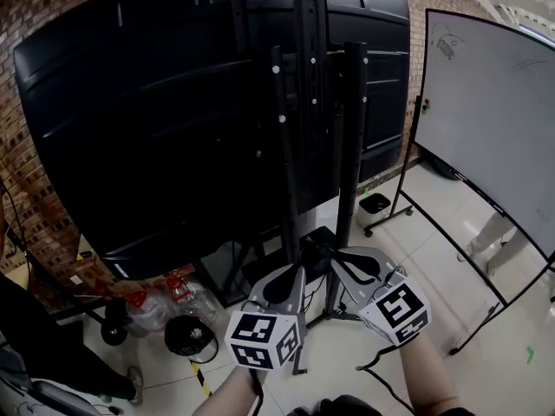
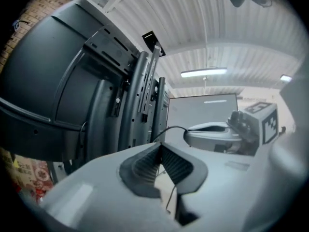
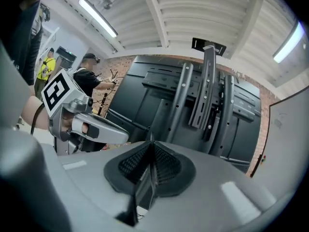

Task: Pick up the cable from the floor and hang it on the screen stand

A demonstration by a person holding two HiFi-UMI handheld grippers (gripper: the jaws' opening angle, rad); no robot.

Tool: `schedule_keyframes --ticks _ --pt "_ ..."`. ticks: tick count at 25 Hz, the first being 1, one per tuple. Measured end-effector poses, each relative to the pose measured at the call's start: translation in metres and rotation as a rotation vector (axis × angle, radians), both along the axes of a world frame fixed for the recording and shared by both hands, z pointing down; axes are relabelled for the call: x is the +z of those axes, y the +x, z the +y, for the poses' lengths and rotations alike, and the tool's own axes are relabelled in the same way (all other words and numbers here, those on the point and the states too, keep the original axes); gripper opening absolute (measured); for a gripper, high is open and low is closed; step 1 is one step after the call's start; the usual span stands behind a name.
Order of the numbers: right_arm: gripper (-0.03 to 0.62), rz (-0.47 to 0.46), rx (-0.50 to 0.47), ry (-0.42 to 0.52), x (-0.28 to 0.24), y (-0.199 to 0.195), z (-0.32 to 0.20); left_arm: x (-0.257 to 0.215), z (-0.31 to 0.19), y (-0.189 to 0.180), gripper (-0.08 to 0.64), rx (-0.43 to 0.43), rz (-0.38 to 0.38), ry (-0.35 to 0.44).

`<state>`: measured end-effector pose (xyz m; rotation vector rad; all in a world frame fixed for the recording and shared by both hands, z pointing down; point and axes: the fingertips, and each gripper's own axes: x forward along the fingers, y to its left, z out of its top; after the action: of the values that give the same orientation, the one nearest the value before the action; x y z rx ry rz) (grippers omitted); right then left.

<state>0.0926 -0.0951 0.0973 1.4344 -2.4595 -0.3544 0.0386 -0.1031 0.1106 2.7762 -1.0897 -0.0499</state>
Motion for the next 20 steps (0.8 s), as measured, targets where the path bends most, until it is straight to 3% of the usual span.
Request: schedule_keyframes --ticks 6,13,20 --pt "0.025 0.0 0.034 0.07 -0.045 0.026 -0.022 -0.038 -0.008 0.029 0.005 0.057 -0.012 0.084" --pt "0.023 0.028 -0.055 0.132 -0.102 0.063 -0.068 -0.082 -0.044 0.081 0.005 0.056 -0.009 0.165" --pt "0.024 0.063 -0.163 0.243 -0.167 0.103 -0.114 -0.131 -0.084 0.125 0.005 -0.047 0.004 0.261"
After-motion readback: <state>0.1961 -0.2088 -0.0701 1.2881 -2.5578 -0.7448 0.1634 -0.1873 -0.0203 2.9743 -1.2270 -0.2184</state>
